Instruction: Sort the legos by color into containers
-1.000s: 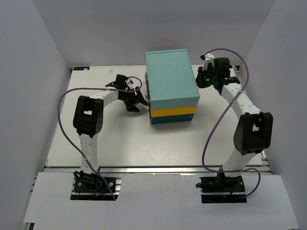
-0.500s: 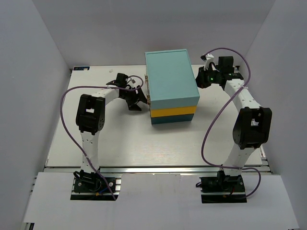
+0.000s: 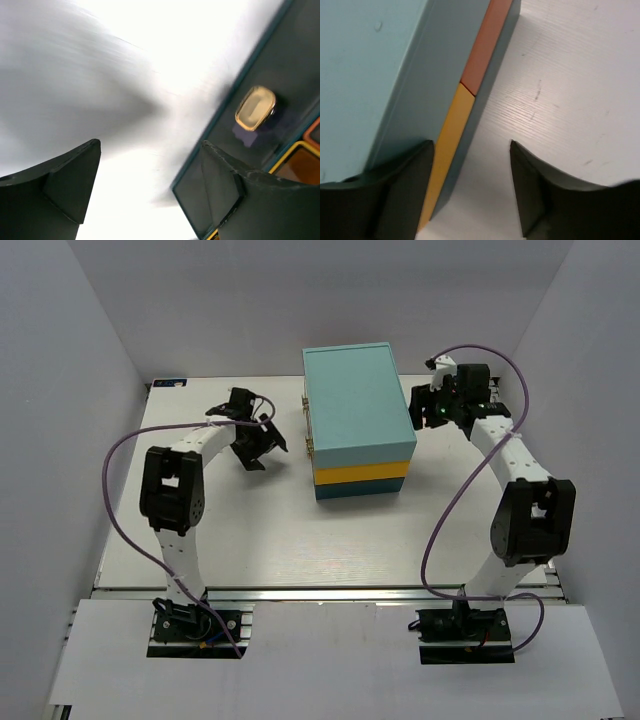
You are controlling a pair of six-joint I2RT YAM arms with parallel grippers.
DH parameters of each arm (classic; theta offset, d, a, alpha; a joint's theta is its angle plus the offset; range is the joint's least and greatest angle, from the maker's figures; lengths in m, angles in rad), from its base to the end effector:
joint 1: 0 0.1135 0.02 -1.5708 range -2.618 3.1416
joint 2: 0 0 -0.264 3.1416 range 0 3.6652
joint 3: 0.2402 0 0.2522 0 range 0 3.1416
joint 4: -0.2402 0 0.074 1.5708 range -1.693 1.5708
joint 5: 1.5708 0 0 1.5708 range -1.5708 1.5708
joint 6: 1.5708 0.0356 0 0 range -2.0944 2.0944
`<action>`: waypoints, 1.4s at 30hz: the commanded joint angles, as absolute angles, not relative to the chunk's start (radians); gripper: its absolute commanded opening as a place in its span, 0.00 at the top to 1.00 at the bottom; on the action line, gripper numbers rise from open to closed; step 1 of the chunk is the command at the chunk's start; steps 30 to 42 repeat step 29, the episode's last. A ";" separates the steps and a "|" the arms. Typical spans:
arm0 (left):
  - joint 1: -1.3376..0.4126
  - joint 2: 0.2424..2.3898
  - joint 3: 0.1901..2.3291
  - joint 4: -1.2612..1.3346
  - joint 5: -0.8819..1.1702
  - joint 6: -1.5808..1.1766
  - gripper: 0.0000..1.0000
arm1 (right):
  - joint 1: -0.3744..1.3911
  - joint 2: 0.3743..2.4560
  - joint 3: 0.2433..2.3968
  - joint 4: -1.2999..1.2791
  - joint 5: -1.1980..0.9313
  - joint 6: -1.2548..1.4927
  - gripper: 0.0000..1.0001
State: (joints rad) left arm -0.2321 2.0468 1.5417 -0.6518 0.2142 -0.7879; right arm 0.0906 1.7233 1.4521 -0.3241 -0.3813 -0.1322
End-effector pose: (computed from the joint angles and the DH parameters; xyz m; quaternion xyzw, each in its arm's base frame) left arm 0.4149 -0.1058 0.1825 -0.2458 0.9417 -0.1910 0.1272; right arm 0.3980 0.0495 0.3066 -0.1847 0.8521 0.1578 0.4635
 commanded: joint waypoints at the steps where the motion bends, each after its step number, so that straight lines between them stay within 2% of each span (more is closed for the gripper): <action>1: -0.196 1.915 1.523 -0.687 0.037 -0.828 0.10 | 0.078 1.609 1.385 -0.258 -0.310 -0.147 0.29; 2: -0.196 1.887 1.517 -0.686 0.032 -0.815 0.06 | 0.078 1.577 1.368 -0.243 -0.292 -0.156 0.17; 3: -0.196 1.870 1.502 -0.686 0.029 -0.804 0.02 | 0.078 1.562 1.346 -0.244 -0.278 -0.167 0.11; 4: -0.196 1.853 1.490 -0.677 0.035 -0.787 0.02 | 0.078 1.549 1.339 -0.247 -0.267 -0.170 0.11; 8: -0.196 1.731 1.390 -0.600 0.100 -0.655 0.02 | 0.077 1.500 1.357 -0.346 -0.244 -0.221 0.11; 13: -0.196 1.468 1.185 -0.471 0.192 -0.548 0.02 | 0.078 1.457 1.378 -0.479 -0.160 -0.219 0.11; 23: -0.206 1.097 1.031 -0.422 0.232 -0.488 0.02 | 0.080 1.189 1.257 -0.561 -0.161 -0.144 0.11; 29: -0.206 1.011 0.982 -0.446 0.242 -0.480 0.02 | 0.077 1.120 1.213 -0.560 -0.176 -0.130 0.11; 42: -0.206 1.011 0.982 -0.446 0.242 -0.480 0.02 | 0.077 1.120 1.213 -0.560 -0.176 -0.130 0.11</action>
